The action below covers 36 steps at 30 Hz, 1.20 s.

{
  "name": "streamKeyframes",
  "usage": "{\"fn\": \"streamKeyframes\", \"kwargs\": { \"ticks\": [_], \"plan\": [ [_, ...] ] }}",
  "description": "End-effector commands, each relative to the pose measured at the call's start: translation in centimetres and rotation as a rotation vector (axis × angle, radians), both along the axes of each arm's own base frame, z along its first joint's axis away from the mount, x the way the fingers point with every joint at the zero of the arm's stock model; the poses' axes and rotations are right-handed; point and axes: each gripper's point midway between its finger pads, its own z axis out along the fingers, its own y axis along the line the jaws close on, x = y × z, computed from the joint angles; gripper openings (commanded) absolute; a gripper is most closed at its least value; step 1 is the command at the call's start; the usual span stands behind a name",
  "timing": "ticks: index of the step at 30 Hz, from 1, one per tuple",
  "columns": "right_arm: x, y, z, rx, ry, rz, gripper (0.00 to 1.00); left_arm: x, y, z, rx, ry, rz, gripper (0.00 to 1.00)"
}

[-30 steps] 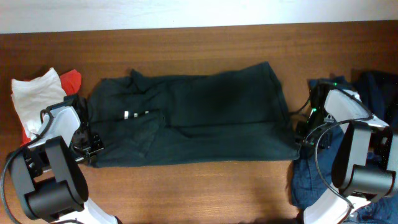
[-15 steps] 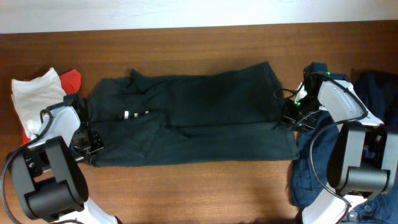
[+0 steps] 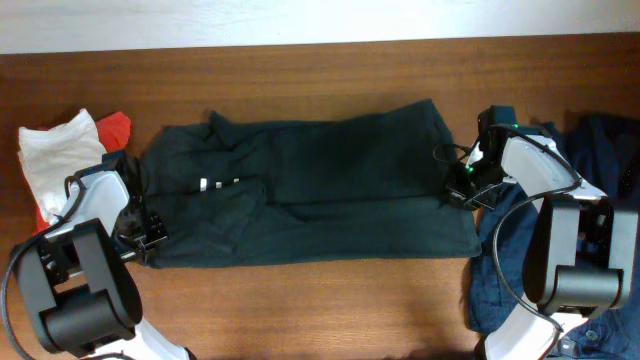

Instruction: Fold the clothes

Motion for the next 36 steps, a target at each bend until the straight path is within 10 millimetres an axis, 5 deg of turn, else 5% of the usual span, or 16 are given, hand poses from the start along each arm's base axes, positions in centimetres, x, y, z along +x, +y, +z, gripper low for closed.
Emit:
{"fn": "streamKeyframes", "kwargs": {
  "ticks": [1, 4, 8, 11, 13, 17, 19, 21, 23, 27, 30, 32, 36],
  "plan": [
    [0.0, 0.2, -0.2, 0.008, 0.0, 0.0, 0.04, -0.1, 0.0, 0.0, -0.003, -0.009, 0.016, 0.01],
    [1.3, 0.0, 0.2, 0.004, -0.047, -0.002, 0.04, 0.0, 0.0, 0.0, -0.003, -0.009, 0.016, 0.02],
    [5.7, -1.6, 1.9, -0.015, -0.21, -0.047, 0.07, 0.0, 0.0, 0.0, -0.003, -0.009, 0.016, 0.01],
    [6.3, -2.6, 2.0, -0.036, -0.233, -0.069, 0.14, 0.0, 0.0, 0.0, -0.003, -0.009, 0.016, 0.01],
    [6.0, -2.8, 1.9, -0.048, -0.222, -0.07, 0.25, 0.0, 0.0, 0.0, -0.003, -0.009, 0.016, 0.01],
    [4.0, -2.4, 2.1, -0.035, -0.134, -0.039, 0.18, 0.5, -0.8, 0.1, -0.051, -0.03, 0.026, 0.02],
    [1.3, -2.3, 1.8, -0.043, -0.034, 0.029, 0.17, 1.9, -0.6, 2.3, -0.051, -0.077, 0.027, 0.04],
    [-0.7, -2.8, 1.1, -0.079, 0.038, 0.038, 0.16, 3.4, -0.8, 5.2, -0.067, -0.155, 0.03, 0.31],
    [-1.6, -2.7, 0.4, -0.074, 0.065, 0.043, 0.16, 4.4, -1.8, 7.0, -0.122, -0.225, 0.035, 0.38],
    [-3.6, -2.4, -1.4, -0.066, 0.11, 0.044, 0.16, 6.9, -7.2, 8.4, -0.3, -0.33, -0.165, 0.39],
    [-4.3, -2.3, -2.0, -0.063, 0.125, 0.049, 0.16, 9.5, -14.3, 8.7, -0.372, -0.384, -0.551, 0.42],
    [-4.3, -2.3, -2.0, -0.063, 0.125, 0.053, 0.17, 10.5, -19.5, 9.0, -0.387, -0.417, -0.825, 0.53],
    [-4.3, -2.3, -2.0, -0.063, 0.125, 0.053, 0.17, 10.5, -28.0, 9.1, -0.408, -0.463, -1.188, 0.66]
  ]
}}
